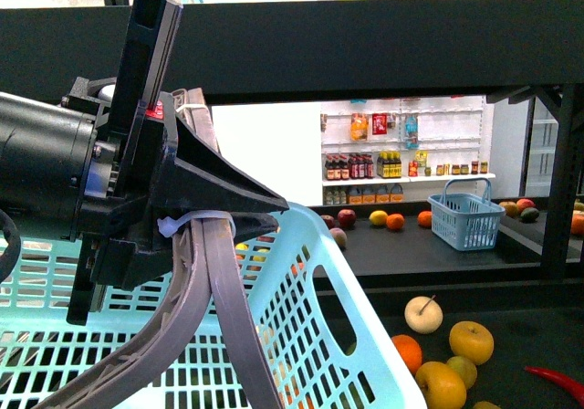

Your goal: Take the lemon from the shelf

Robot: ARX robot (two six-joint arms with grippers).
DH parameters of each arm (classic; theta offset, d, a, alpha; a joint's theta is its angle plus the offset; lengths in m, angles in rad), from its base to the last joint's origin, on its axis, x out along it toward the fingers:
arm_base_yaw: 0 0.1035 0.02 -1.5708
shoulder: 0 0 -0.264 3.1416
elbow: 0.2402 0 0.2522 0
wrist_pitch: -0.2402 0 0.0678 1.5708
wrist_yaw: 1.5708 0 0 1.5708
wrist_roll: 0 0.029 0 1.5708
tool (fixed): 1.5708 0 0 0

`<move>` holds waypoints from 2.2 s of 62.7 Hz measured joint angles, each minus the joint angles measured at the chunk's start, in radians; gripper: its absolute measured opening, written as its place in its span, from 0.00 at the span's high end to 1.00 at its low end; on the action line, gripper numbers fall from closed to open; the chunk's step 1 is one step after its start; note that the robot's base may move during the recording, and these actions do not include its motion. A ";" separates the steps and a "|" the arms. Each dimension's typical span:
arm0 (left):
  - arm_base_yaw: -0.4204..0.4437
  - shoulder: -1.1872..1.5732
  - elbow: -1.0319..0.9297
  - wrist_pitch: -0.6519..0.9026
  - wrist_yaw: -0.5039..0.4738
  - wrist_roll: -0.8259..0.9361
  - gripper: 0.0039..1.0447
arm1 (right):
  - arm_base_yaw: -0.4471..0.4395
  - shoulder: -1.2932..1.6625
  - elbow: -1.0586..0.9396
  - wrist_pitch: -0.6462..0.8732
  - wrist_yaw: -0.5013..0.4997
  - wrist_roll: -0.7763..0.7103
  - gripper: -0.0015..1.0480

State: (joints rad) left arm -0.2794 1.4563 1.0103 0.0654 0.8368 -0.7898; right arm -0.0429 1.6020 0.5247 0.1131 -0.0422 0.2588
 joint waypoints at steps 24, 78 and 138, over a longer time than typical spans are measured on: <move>0.000 0.000 0.000 0.000 0.003 0.001 0.89 | 0.144 0.442 0.283 0.095 -0.035 -0.057 0.02; 0.000 0.000 0.000 0.000 0.003 0.001 0.90 | 0.255 0.906 0.729 0.140 -0.010 -0.087 0.02; 0.000 0.000 0.000 0.000 0.002 0.001 0.90 | 0.249 1.073 0.911 0.139 -0.010 -0.122 0.23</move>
State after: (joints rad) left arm -0.2794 1.4563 1.0103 0.0654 0.8391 -0.7887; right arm 0.2066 2.6755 1.4357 0.2520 -0.0525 0.1364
